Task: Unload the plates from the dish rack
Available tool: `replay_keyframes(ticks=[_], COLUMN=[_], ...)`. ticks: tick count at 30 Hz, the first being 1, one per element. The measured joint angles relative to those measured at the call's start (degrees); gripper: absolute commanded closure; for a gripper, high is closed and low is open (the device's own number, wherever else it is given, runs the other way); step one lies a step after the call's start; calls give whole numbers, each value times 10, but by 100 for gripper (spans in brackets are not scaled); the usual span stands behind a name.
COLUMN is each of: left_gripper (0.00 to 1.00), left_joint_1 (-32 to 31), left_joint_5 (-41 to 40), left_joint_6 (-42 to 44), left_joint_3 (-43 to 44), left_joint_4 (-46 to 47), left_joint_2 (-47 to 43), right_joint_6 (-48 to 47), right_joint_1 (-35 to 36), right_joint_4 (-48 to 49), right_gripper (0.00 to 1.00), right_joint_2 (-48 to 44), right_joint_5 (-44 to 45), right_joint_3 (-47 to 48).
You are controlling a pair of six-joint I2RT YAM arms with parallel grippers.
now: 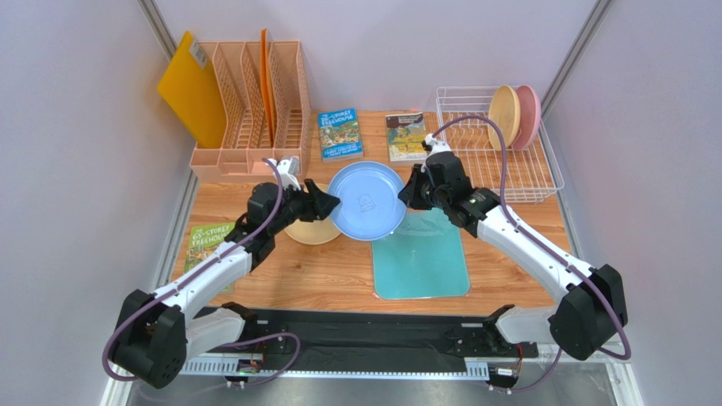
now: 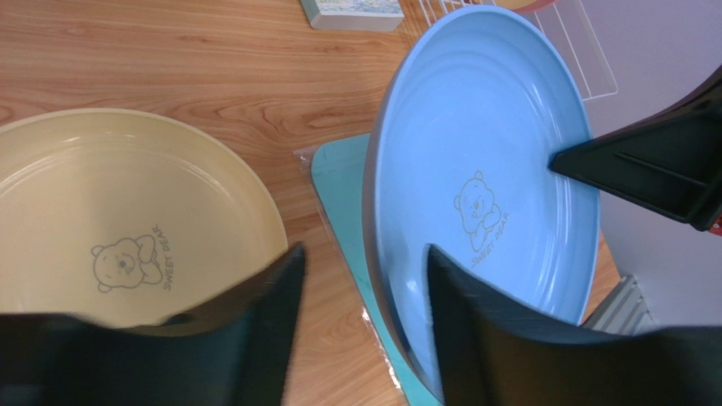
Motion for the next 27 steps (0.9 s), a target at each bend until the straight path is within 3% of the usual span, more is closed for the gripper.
replay_keyframes(ticks=[1,3,5,6,8,9,10,19,27], left_gripper=[82,100,100,100,100,100,100,100,100], left_joint_1=[0,0,0,3,5,4,3,-2,16], left_joint_5=[0,1,-14,-22,-33,-38,-46,-179,-266], left_joint_6=[-5,-8,-13,-15,-16,-14,-8,42,59], left_joint_3=[0,0,0,0,0,0,0,2,4], left_joint_4=[0,3,3,4,-3,-7,-16,-139,-177], left_joint_2=[0,0,2,4,6,6,6,-22,-11], right_joint_6=[1,5,6,6,7,8,7,-31,-54], right_joint_1=[0,0,0,2,6,6,6,-7,-45], right_joint_4=[3,11,12,13,16,16,16,-18,-40], right_gripper=[100,100,98,83,66,33,24,17,16], right_joint_2=[2,5,7,7,7,7,7,7,7], right_joint_5=[-4,-12,-19,-23,-26,-28,-26,94,129], right_joint_3=[0,0,0,-1,-1,-1,-1,14,14])
